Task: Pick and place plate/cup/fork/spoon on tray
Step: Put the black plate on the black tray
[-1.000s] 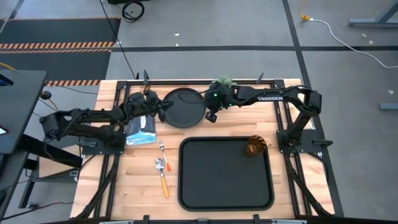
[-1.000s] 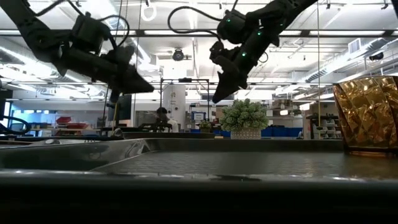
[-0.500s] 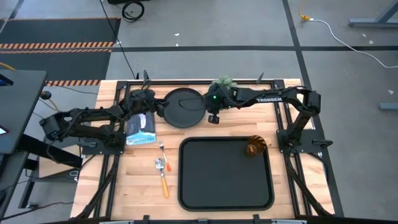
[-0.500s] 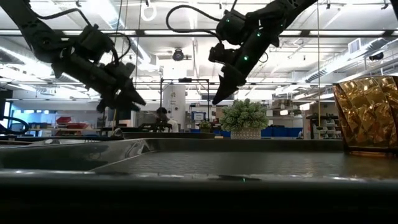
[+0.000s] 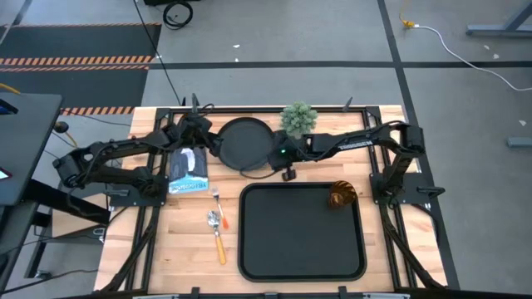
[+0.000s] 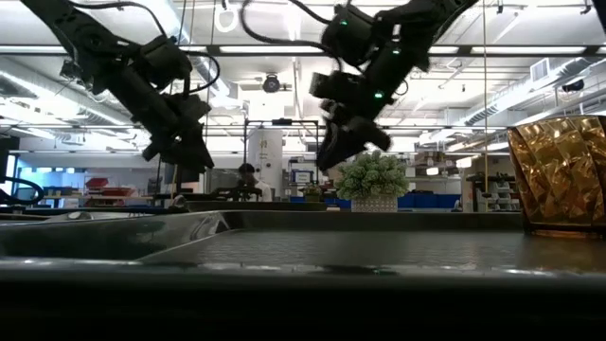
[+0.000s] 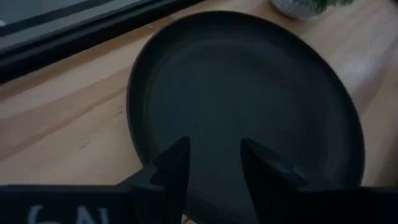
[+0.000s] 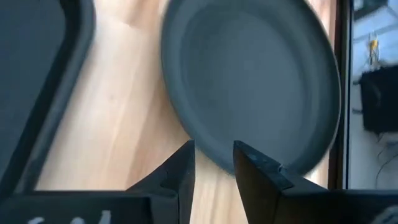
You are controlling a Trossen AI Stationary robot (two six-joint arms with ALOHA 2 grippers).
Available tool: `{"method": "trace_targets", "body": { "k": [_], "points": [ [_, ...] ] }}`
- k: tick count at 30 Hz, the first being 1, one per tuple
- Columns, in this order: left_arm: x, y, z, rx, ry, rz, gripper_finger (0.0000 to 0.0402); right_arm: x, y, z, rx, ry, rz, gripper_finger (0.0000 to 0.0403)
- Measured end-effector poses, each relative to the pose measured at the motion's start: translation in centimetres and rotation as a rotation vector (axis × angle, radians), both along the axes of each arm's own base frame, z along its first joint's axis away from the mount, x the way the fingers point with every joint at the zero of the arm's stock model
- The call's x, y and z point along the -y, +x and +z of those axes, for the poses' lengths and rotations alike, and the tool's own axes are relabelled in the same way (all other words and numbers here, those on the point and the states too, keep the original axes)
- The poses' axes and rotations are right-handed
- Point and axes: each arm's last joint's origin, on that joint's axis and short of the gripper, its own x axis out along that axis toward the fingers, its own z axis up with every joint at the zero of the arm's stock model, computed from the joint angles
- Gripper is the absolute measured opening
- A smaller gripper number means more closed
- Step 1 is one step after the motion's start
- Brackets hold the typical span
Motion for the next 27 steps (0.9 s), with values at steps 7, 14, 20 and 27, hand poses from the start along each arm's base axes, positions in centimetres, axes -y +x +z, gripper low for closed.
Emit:
{"method": "trace_targets", "body": {
  "k": [7, 14, 20, 27],
  "points": [
    [1.2, 0.5, 0.2, -0.158, 0.067, -0.271, 0.0151, 0.0, 2.3, -2.2, -0.135, -0.071, 0.038, 0.0113],
    [1.3, 0.3, 0.0, -0.212, 0.053, -0.090, 0.0150, 1.6, 2.0, -1.8, -0.142, -0.092, -0.069, 0.0113],
    [0.4, -0.2, -0.1, -0.121, -0.067, 0.103, 0.0156, 3.9, 1.0, 0.1, 0.015, 0.073, -0.353, 0.0113],
    [0.3, 0.4, -1.6, -0.151, -0.129, 0.163, 0.0162, 6.0, 0.1, -1.0, 0.120, 0.383, -0.675, 0.0113]
  ]
}}
